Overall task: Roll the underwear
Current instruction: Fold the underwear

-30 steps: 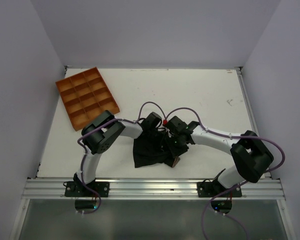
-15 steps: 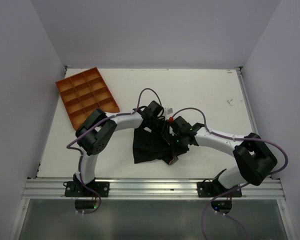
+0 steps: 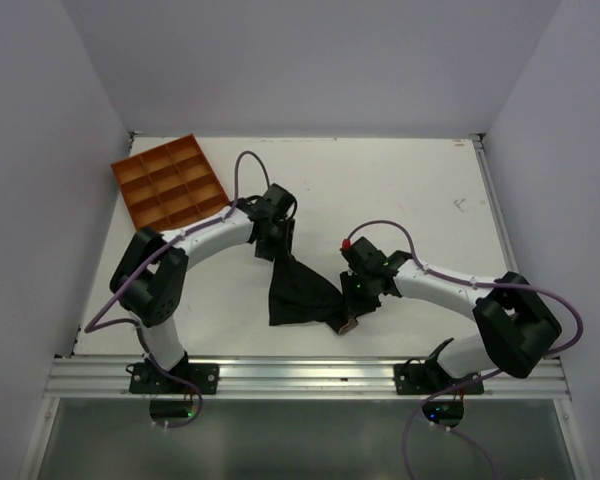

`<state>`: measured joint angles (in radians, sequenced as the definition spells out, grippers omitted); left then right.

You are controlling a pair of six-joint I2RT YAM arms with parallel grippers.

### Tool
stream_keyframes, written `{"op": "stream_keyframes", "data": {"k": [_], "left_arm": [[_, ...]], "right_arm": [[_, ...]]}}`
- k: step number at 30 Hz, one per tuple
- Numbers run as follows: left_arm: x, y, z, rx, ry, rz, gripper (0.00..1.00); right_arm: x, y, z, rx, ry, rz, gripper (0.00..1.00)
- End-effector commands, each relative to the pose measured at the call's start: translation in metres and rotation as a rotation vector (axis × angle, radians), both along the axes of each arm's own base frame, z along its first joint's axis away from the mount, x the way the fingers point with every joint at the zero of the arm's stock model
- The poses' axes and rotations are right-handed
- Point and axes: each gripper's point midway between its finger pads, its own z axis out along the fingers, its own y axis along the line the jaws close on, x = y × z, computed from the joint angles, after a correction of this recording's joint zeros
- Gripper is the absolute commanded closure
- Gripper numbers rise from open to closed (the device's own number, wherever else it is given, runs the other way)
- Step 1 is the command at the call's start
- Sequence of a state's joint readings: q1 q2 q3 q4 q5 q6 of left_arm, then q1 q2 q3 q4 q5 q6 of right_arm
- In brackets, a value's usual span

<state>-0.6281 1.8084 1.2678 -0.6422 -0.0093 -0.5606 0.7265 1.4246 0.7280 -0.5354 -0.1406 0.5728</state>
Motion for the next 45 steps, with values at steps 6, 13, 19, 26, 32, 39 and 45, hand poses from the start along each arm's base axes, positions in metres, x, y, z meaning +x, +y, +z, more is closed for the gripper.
{"op": "stream_keyframes", "data": {"k": [6,13,19,26,32,39,45], "left_arm": [[-0.041,0.031,0.005,-0.013,0.007,0.033,0.53],[-0.019,-0.012,0.009,-0.193,-0.061,-0.082,0.49],[-0.007,-0.023,-0.020,-0.158,-0.004,-0.132,0.56],[0.017,-0.031,-0.034,-0.117,-0.011,-0.186,1.00],[0.048,-0.060,-0.030,-0.180,-0.049,-0.290,1.00],[0.052,-0.087,-0.014,-0.321,-0.065,-0.341,0.96],[0.058,-0.091,0.002,-0.342,-0.069,-0.296,0.65]], "right_arm": [[-0.022,-0.027,-0.006,-0.108,0.063,-0.036,0.76],[-0.027,-0.028,-0.007,-0.100,0.074,-0.032,0.76],[-0.028,-0.030,-0.005,-0.101,0.071,-0.033,0.76],[-0.033,-0.032,-0.005,-0.092,0.079,-0.032,0.76],[-0.043,-0.038,-0.007,-0.094,0.087,-0.032,0.76],[-0.051,-0.038,-0.009,-0.077,0.106,-0.032,0.76],[-0.051,-0.034,-0.004,-0.057,0.094,-0.039,0.76]]}}
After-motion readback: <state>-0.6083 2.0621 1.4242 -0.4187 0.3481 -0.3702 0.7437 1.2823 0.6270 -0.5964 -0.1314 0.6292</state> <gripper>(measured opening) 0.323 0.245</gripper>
